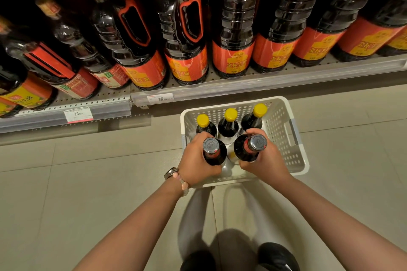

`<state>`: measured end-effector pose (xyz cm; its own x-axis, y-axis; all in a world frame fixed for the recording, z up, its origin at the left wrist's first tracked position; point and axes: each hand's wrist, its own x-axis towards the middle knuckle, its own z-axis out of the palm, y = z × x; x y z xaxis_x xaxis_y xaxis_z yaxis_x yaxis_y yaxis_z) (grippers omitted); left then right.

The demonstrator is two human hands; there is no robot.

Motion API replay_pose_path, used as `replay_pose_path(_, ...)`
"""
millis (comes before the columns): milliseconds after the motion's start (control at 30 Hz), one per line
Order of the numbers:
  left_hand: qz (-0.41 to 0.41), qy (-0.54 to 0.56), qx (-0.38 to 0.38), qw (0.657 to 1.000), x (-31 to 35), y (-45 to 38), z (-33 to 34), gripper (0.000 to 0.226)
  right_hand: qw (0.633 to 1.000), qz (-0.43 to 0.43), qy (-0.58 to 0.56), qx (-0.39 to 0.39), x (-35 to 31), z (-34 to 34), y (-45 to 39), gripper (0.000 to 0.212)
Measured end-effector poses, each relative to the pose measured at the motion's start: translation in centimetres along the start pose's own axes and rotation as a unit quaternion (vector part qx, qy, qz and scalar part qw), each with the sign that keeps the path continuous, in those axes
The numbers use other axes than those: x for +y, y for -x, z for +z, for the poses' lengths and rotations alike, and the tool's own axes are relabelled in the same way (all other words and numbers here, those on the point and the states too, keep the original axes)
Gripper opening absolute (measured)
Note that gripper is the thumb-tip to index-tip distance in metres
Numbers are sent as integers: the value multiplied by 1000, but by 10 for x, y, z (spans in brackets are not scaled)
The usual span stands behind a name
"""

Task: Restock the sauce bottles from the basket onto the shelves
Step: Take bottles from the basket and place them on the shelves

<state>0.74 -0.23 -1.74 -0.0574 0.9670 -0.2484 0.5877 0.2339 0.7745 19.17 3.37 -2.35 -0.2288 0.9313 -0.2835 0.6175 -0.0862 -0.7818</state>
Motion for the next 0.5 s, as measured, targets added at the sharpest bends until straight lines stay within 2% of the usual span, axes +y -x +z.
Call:
replay_pose_path(133,-1,16,17,1000,19,9,-16,52,999,-33,18,12,-31,-21,8,56)
replay_pose_path(367,9,52,38,998,75,25,-69,49,999,-17,27,1,-95,-66,30,48)
replay_pose_path(500,23,58,53,997,114,35,-102,50,999,-38,16,1,-135,-95,43,46)
